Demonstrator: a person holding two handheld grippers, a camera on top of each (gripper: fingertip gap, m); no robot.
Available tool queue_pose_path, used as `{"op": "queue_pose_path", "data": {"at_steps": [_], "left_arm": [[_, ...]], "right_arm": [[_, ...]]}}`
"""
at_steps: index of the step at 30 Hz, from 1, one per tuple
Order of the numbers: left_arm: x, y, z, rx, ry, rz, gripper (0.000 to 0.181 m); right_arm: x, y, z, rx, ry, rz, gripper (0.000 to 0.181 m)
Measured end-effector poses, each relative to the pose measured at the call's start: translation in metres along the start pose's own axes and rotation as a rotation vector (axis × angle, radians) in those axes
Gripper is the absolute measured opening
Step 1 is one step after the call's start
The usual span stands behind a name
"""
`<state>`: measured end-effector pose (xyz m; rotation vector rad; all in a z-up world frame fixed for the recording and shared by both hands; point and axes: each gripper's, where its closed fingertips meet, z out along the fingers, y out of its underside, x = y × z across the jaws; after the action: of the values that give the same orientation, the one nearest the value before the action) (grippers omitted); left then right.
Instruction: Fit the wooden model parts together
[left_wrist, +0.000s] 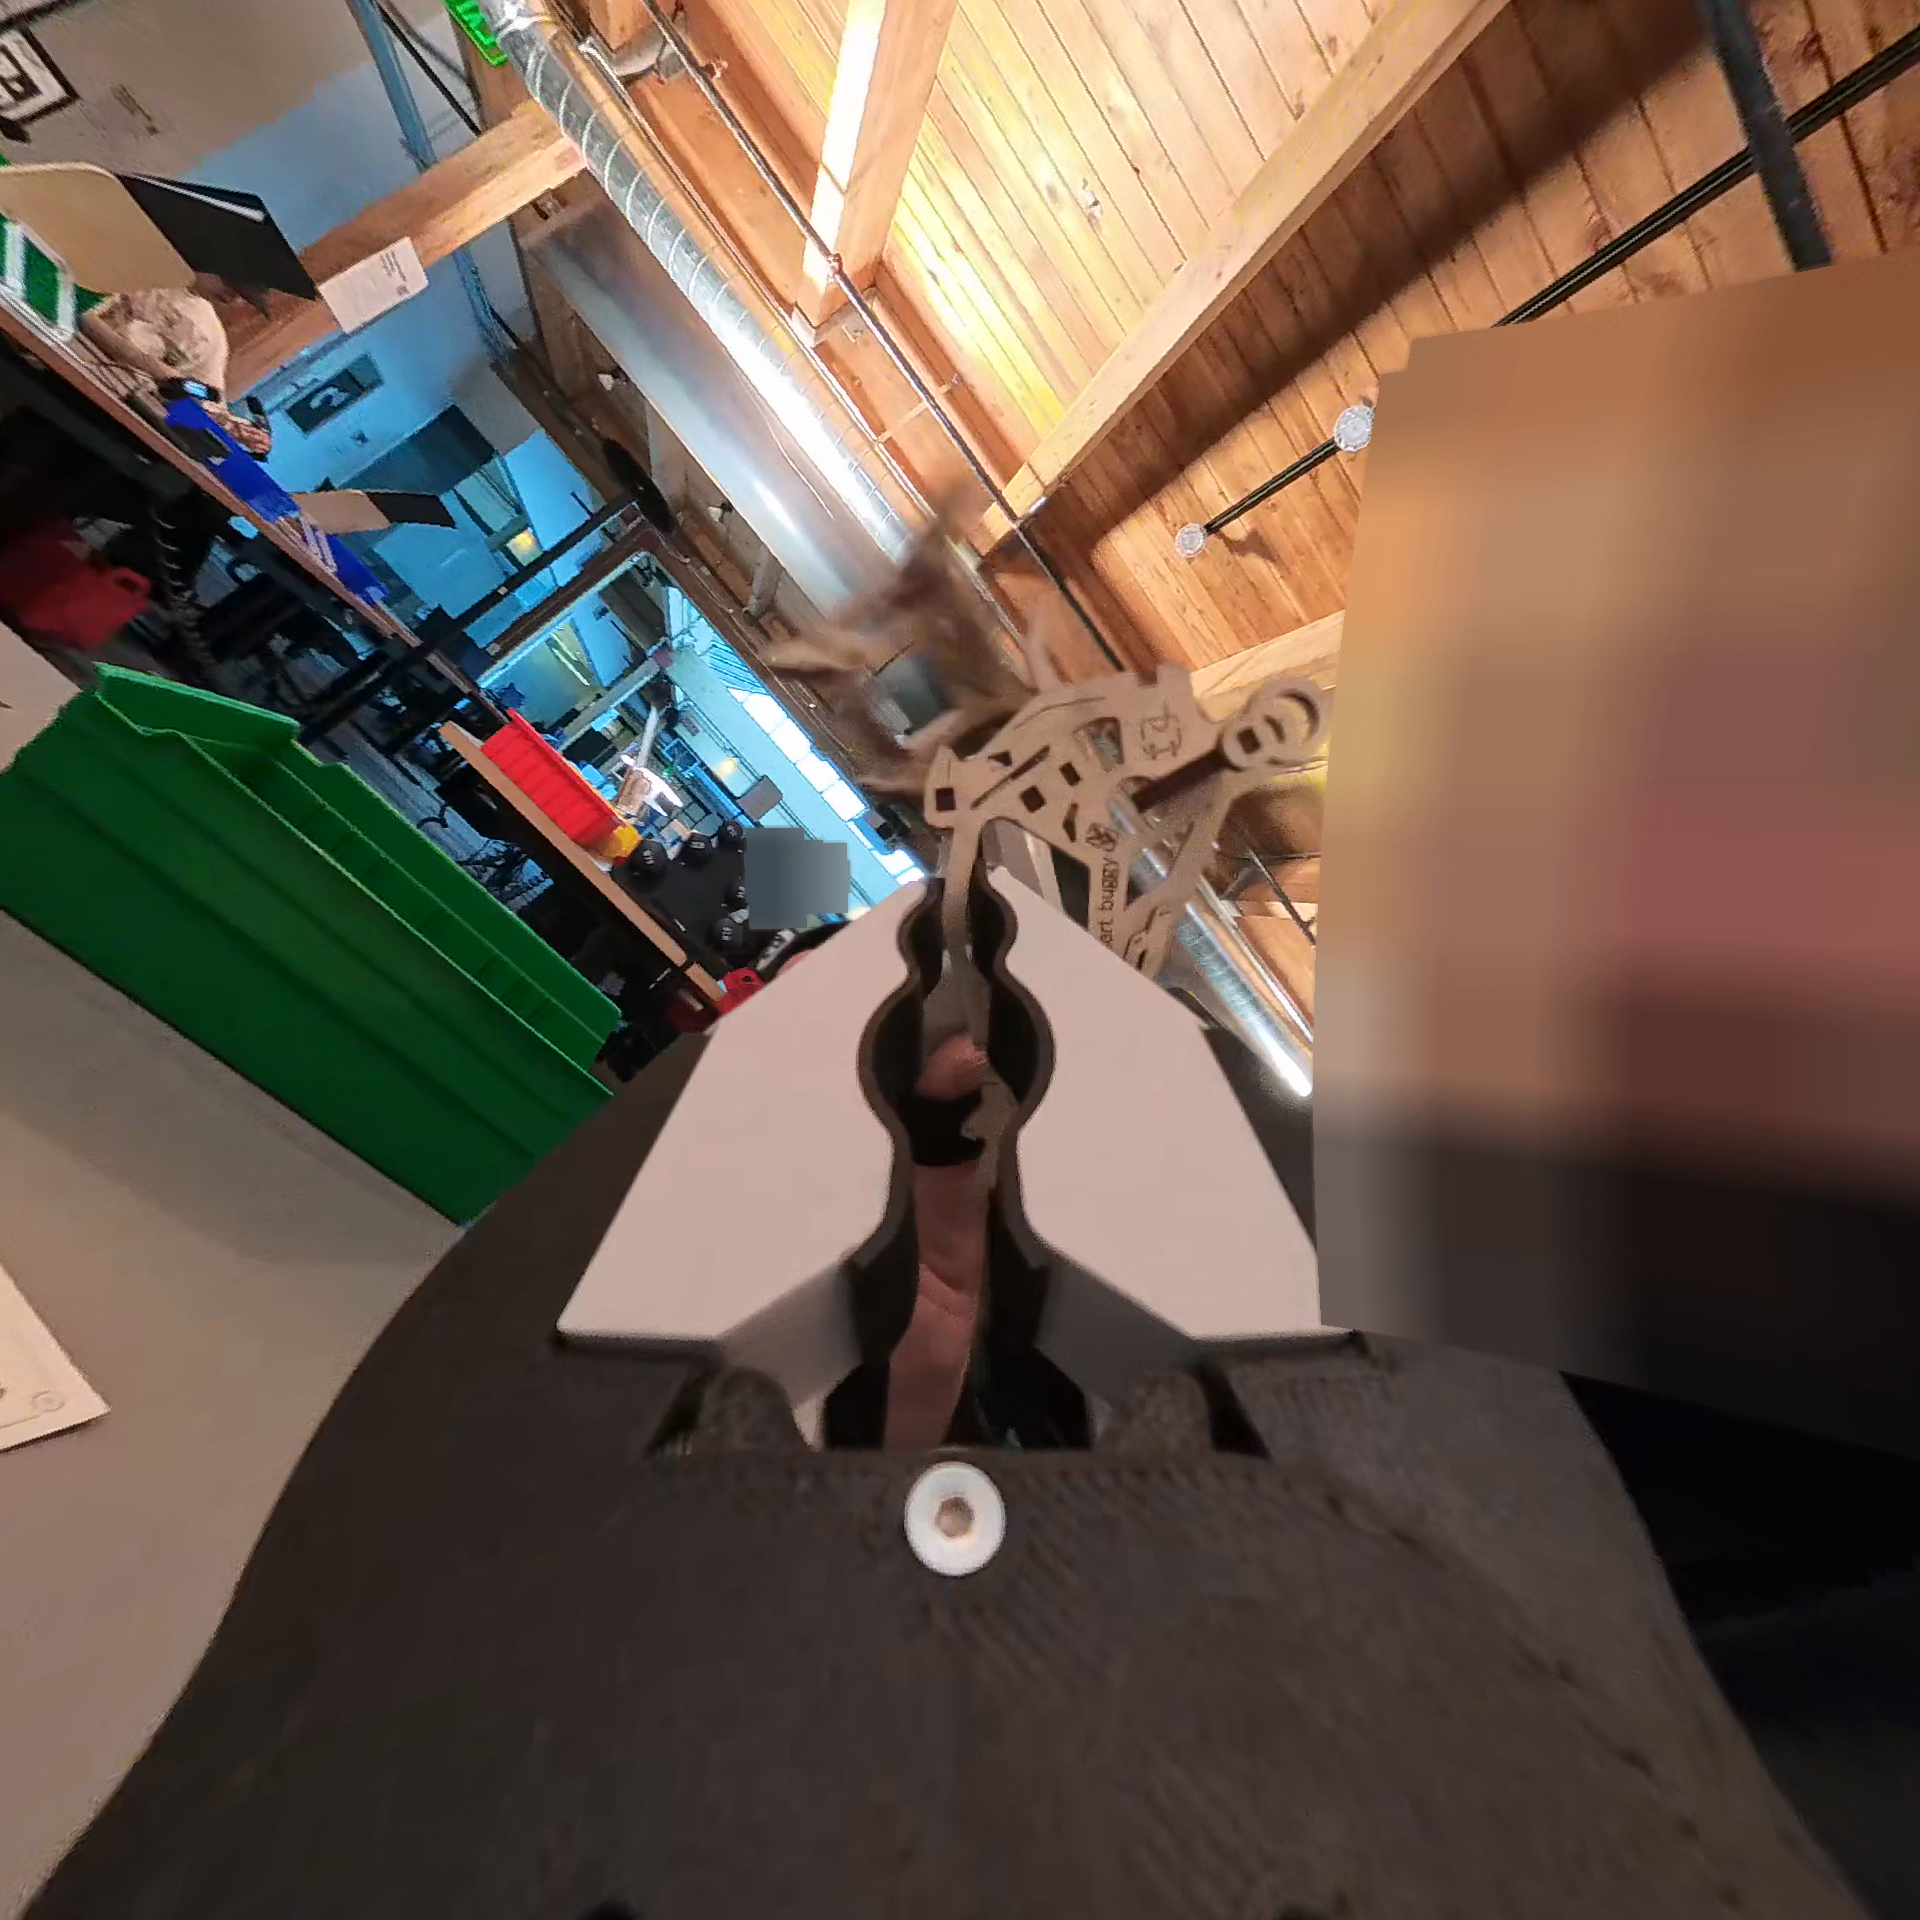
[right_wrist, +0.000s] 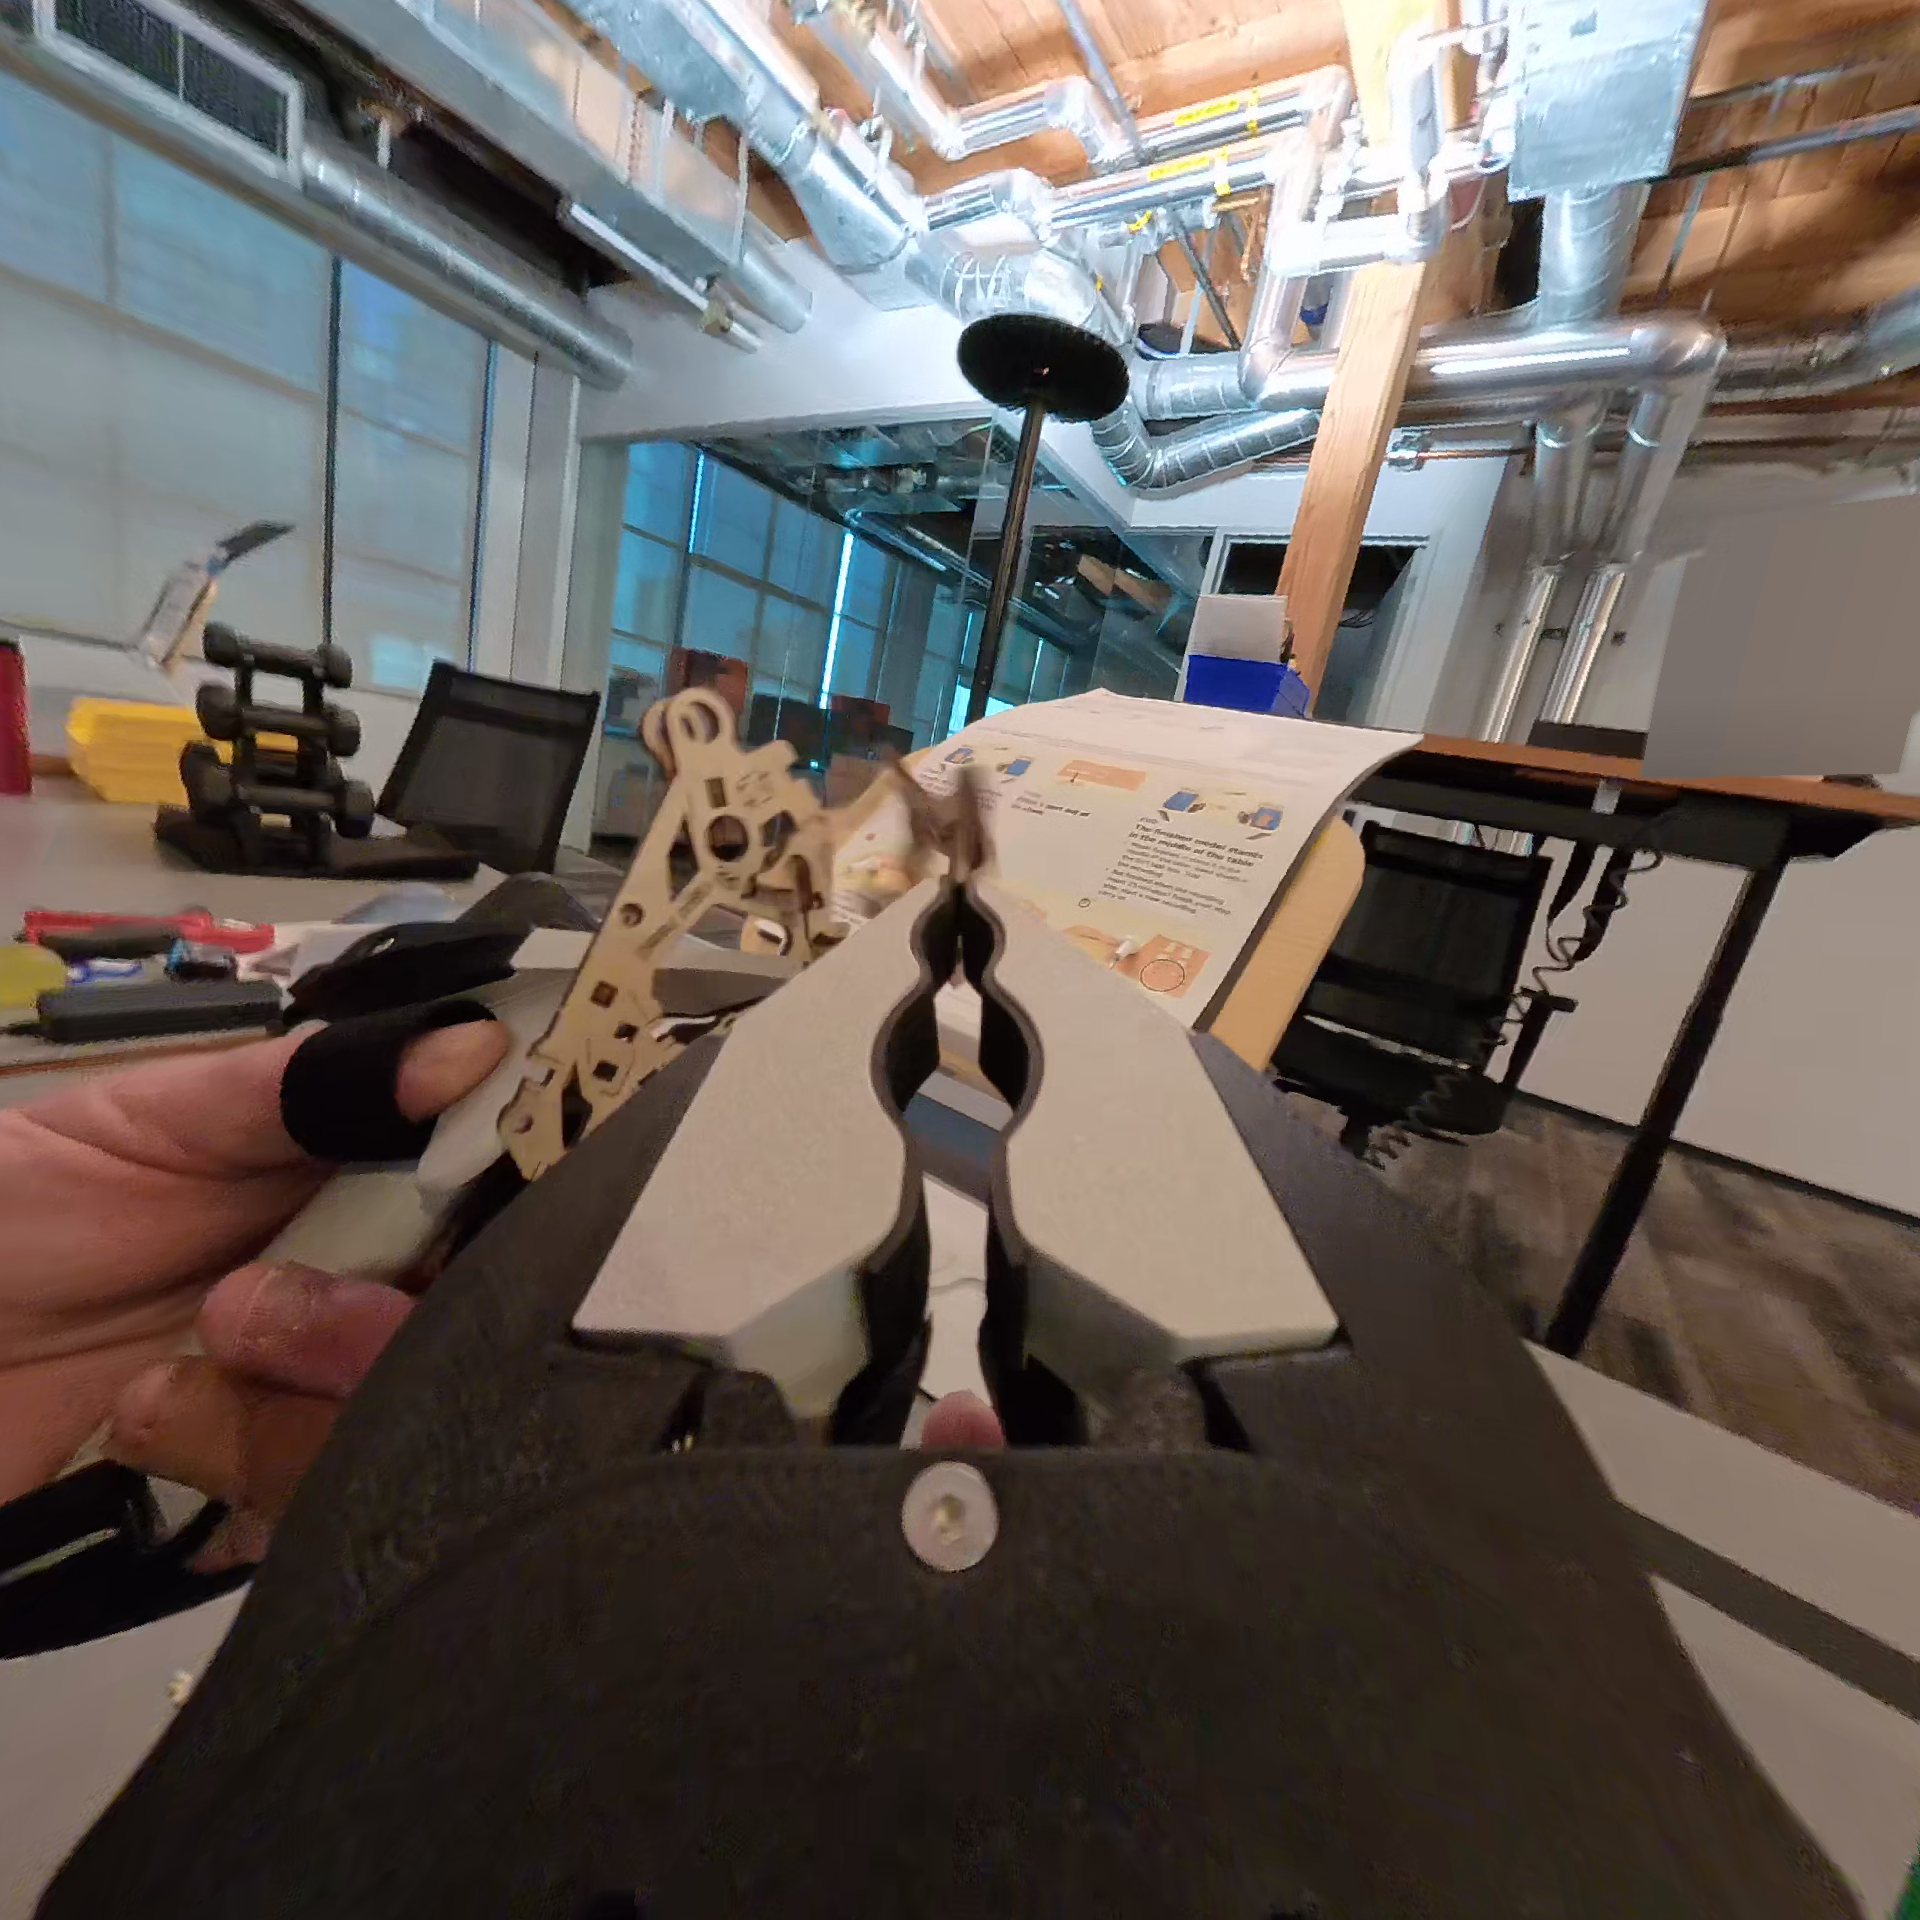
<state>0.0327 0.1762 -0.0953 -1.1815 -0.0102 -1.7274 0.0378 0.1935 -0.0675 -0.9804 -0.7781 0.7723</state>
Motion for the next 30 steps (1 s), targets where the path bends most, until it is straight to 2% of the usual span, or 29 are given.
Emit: {"op": "queue_pose_path", "data": {"at_steps": [3,5,12,14,17,19,22,24,28,30], "left_arm": [[0.002,0.002,0.002,-0.005,0.030,-0.023,0.002],[-0.003,0.005,-0.001,-0.024,0.011,-0.018,0.002],[-0.010,-0.007,-0.049,-0.029,-0.026,-0.009,0.002],[-0.014,-0.010,-0.066,-0.024,-0.042,-0.011,0.002],[-0.023,-0.015,-0.091,-0.006,-0.081,-0.017,0.002],[-0.030,-0.021,-0.106,0.014,-0.112,-0.012,0.002],[-0.035,-0.027,-0.123,0.038,-0.132,-0.017,0.002],[-0.039,-0.030,-0.132,0.041,-0.147,-0.015,0.002],[-0.042,-0.032,-0.141,0.044,-0.139,-0.027,0.002],[-0.045,-0.035,-0.144,0.056,-0.135,-0.041,0.002]], "right_arm": [[-0.006,0.001,0.002,-0.009,-0.002,-0.045,0.000],[-0.003,0.002,0.000,-0.005,-0.013,-0.003,0.000],[0.045,0.033,-0.032,-0.179,-0.026,0.109,0.000],[0.043,0.059,-0.035,-0.307,-0.106,0.188,0.004],[0.017,0.113,-0.029,-0.529,-0.230,0.241,0.018],[-0.008,0.141,-0.019,-0.631,-0.316,0.232,0.032],[-0.037,0.181,-0.004,-0.781,-0.432,0.138,0.035],[-0.039,0.206,0.008,-0.857,-0.457,0.081,0.034],[-0.043,0.251,0.025,-1.016,-0.558,0.152,0.042],[-0.044,0.269,0.028,-1.077,-0.583,0.148,0.037]]}}
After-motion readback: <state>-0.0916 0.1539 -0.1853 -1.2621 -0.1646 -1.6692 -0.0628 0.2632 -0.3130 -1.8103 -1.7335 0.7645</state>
